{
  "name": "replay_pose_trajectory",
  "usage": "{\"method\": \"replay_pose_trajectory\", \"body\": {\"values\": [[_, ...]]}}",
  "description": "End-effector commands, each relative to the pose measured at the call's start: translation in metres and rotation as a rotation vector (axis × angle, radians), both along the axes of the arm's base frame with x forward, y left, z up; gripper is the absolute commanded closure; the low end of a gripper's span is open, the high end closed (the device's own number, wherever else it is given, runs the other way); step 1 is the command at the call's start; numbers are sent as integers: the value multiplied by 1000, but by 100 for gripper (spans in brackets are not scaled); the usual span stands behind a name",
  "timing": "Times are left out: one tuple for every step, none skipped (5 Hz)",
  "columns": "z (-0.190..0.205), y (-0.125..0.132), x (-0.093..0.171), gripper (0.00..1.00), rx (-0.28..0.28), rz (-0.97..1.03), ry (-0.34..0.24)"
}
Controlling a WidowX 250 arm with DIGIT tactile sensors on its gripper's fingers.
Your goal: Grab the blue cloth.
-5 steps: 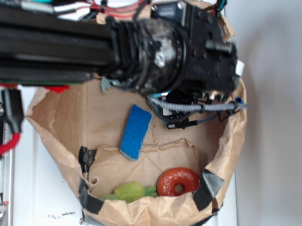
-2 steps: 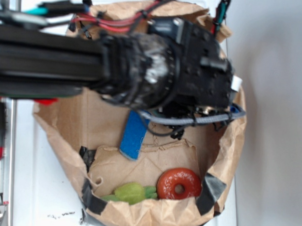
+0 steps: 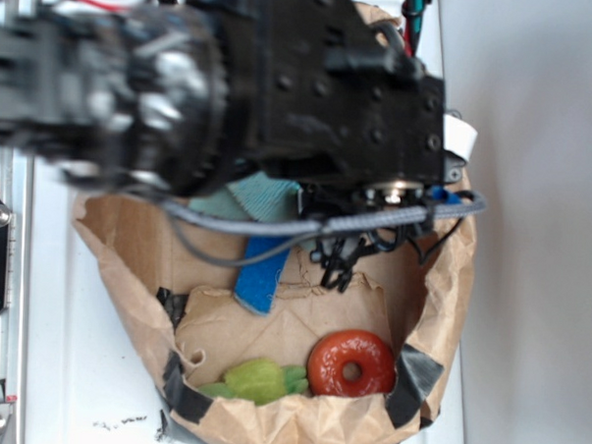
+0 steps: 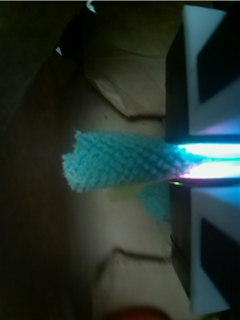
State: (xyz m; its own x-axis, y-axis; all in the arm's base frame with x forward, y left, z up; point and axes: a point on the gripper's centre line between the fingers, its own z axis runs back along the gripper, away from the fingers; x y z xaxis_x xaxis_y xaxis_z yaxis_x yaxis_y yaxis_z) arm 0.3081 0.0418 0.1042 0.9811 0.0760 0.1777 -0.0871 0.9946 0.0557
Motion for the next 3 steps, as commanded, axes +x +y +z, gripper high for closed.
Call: {"method": "replay_pose_trajectory", "body": {"values": [[77, -25, -15, 100, -92, -125, -77], [107, -46, -33, 100, -56, -115, -127], [122, -61, -47, 100, -37, -105, -124]]}}
